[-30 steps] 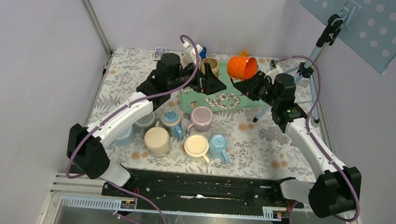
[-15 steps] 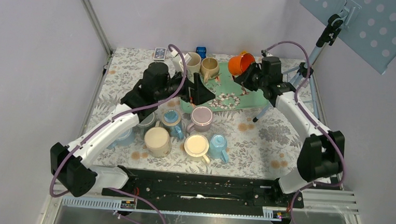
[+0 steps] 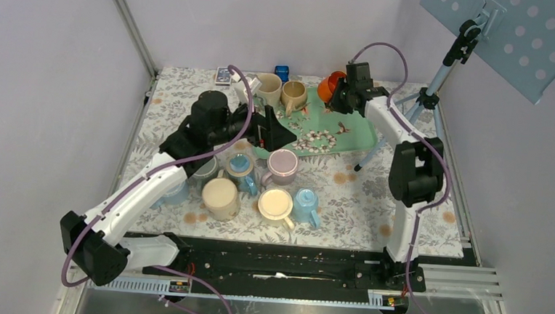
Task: Turn the mug right side up
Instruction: Place the cup on the tray.
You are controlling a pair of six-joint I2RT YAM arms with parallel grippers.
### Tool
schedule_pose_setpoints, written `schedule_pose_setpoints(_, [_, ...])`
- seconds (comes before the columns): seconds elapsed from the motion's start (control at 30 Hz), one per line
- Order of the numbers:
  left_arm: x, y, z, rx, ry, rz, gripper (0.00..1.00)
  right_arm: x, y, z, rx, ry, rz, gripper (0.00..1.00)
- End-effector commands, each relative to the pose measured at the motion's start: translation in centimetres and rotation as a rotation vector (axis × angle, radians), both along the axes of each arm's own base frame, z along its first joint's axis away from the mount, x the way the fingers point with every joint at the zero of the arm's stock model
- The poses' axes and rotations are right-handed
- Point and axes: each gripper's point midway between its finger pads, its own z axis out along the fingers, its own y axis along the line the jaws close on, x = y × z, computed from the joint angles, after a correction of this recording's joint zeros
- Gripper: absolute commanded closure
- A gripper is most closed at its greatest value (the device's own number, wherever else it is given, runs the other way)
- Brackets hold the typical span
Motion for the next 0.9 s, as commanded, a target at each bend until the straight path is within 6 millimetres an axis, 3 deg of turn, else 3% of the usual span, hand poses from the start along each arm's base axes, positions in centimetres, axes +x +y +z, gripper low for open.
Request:
schedule_pose_setpoints(0.0, [-0.3, 0.9, 1.4, -0.015, -0.046, 0.029, 0.01, 4.0, -0.1, 2.7, -0.068, -0.12, 0.019, 1.0])
schedule_pose_setpoints(0.33, [-1.2, 1.9, 1.5, 0.005, -0.035, 0.046, 0.01, 7.8, 0.2, -0.7, -0.147, -0.064, 0.041, 1.0])
schedule_pose_setpoints(0.63, [-1.6, 2.7, 1.1, 0.031, -0.038, 0.062, 0.01, 8.1, 0.2, -3.5, -0.172, -0.012, 0.043, 1.0])
schedule_pose_setpoints(0.87, [-1.7, 2.6, 0.9, 0.038, -0.04, 0.053, 0.01, 7.4, 1.5, -5.4, -0.175, 0.027, 0.089, 1.0])
